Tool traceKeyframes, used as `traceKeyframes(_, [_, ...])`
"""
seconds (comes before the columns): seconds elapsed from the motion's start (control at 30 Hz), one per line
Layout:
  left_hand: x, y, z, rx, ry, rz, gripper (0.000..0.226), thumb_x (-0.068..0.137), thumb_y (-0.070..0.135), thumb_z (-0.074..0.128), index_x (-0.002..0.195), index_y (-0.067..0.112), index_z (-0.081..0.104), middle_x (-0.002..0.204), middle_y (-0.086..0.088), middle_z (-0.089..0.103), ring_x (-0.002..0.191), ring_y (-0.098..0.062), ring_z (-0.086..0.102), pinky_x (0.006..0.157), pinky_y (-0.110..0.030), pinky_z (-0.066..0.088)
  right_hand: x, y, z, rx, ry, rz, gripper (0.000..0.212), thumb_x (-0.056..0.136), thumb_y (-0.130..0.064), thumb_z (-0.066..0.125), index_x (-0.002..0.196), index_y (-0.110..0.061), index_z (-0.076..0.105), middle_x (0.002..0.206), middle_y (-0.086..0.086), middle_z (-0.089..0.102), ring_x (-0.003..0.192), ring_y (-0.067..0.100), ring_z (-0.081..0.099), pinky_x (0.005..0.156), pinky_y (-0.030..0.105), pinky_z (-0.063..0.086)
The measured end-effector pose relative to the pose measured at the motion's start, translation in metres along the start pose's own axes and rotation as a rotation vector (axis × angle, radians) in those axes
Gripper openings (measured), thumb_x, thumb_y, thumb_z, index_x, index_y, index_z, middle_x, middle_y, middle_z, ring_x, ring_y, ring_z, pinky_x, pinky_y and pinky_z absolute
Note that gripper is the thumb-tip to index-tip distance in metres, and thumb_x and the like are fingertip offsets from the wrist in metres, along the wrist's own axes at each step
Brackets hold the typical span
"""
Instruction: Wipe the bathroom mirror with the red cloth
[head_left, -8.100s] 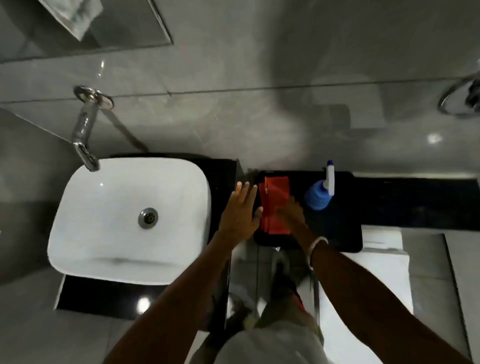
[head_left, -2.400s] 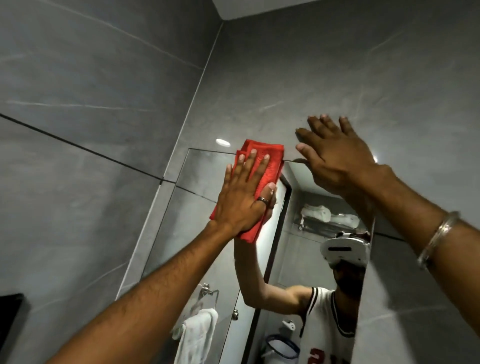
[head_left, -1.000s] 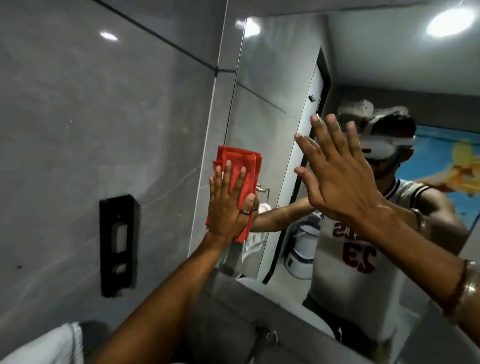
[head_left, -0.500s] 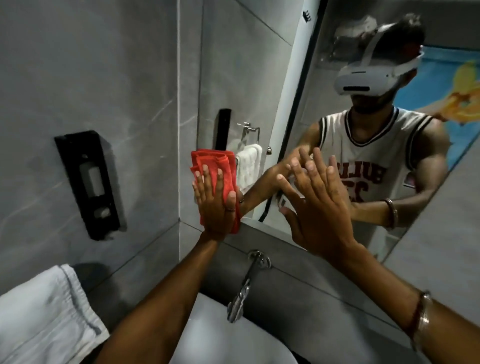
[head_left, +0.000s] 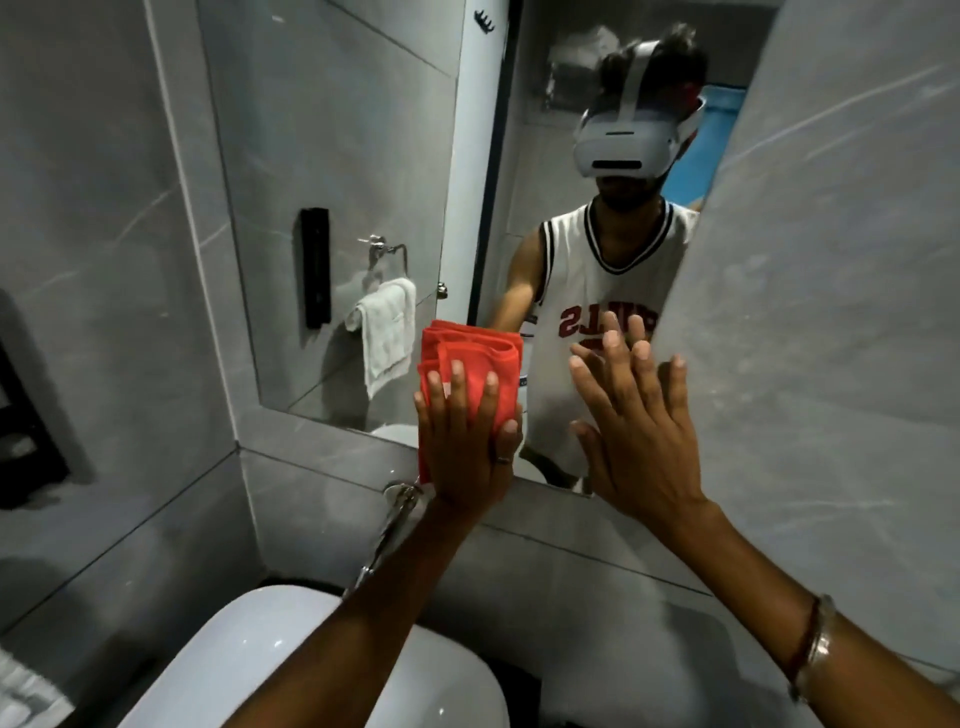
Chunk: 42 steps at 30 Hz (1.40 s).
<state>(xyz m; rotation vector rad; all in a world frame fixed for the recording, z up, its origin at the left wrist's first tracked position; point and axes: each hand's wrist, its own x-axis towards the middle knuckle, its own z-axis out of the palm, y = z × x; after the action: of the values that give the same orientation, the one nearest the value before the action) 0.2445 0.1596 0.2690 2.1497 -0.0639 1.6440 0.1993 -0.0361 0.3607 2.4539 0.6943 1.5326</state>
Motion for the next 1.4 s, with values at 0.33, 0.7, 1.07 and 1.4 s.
traceKeyframes(0.33, [-0.017,0.114,0.004,-0.081,-0.13,-0.001,0.06,0.107,0.049,0.025,0.164,0.03,0.018,0.164,-0.015,0.031,0.15,-0.044,0.029,0.125,-0.059,0.018,0.012,0.095,-0.029,-0.119,0.138,0.094,0.068,0.103,-0.044,0.042,0.162,-0.015,0.029,0.17,0.013,0.015,0.162,0.025,-0.014,0.13,0.053,-0.005])
traceKeyframes(0.7, [0.178,0.175,-0.008,-0.088,-0.045,0.189,0.062,0.109,0.05,0.02,0.166,0.027,0.01,0.176,-0.005,0.0,0.162,-0.029,-0.002,0.13,-0.05,-0.009,0.149,0.145,-0.086,-0.047,0.206,0.203,0.07,0.106,-0.054,0.014,0.167,-0.021,0.015,0.176,0.009,0.001,0.164,0.027,-0.005,0.132,0.051,-0.007])
traceKeyframes(1.07, [0.402,0.226,-0.054,-0.015,0.03,0.306,0.068,0.108,0.053,0.018,0.166,0.026,-0.005,0.174,-0.007,-0.014,0.16,-0.027,-0.018,0.129,-0.052,-0.013,0.276,0.193,-0.156,0.003,0.284,0.322,0.07,0.104,-0.055,0.009,0.168,-0.027,0.004,0.176,0.004,-0.01,0.163,0.021,-0.016,0.132,0.047,-0.009])
traceKeyframes(1.4, [0.417,0.128,-0.078,-0.008,0.029,0.279,0.066,0.106,0.053,0.018,0.166,0.03,0.0,0.175,-0.002,-0.012,0.161,-0.023,-0.017,0.129,-0.05,-0.015,0.308,0.131,-0.148,-0.044,0.189,0.083,0.07,0.103,-0.053,0.02,0.166,-0.025,0.007,0.174,0.006,-0.009,0.161,0.021,-0.017,0.131,0.043,-0.013])
